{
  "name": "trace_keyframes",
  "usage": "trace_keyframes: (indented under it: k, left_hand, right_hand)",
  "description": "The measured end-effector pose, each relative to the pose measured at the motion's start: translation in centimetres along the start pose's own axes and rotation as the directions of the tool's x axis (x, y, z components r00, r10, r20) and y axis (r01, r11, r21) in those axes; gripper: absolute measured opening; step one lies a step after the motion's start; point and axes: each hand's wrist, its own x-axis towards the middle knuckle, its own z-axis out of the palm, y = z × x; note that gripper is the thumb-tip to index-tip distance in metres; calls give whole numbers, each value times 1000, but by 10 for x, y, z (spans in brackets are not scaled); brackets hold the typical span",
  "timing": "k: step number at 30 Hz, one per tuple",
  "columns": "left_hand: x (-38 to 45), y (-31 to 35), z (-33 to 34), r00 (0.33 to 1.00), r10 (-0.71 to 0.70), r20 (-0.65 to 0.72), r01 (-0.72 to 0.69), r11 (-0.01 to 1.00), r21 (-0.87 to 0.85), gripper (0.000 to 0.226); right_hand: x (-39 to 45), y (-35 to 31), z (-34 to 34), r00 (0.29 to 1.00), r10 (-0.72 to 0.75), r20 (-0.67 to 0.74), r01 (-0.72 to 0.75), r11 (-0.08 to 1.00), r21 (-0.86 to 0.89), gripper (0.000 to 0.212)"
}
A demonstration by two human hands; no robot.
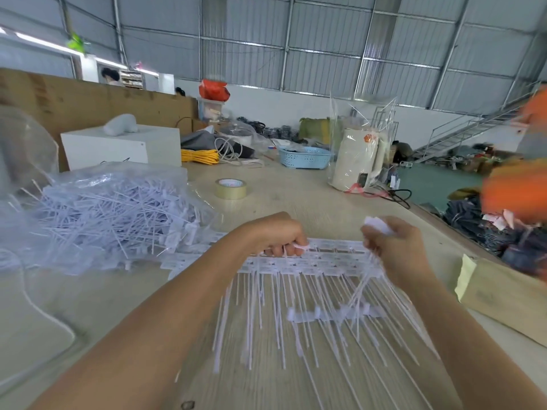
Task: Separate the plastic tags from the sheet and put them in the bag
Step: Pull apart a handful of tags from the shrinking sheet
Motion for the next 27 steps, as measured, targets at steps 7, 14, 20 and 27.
trace_keyframes:
  k: [7,14,20,27]
  left_hand:
    - [-4,-1,10,990,69,122,-88,984,153,23]
    - [-10,8,13,984,134,115,-165,931,325,6]
    - [-12,8,10,983,156,92,-170,970,172,35]
    - [-10,0,5,982,163,100,-176,976,132,30]
  right_hand:
    - [-6,-16,10,869,289,402,-452,795,405,7]
    - [-30,-4,47,933,149,326,-107,984,-145,11]
    - [-32,-11,46,961,15,276,16,994,-110,9]
    - [-27,-6,36,945,-25,326,71,989,-131,13]
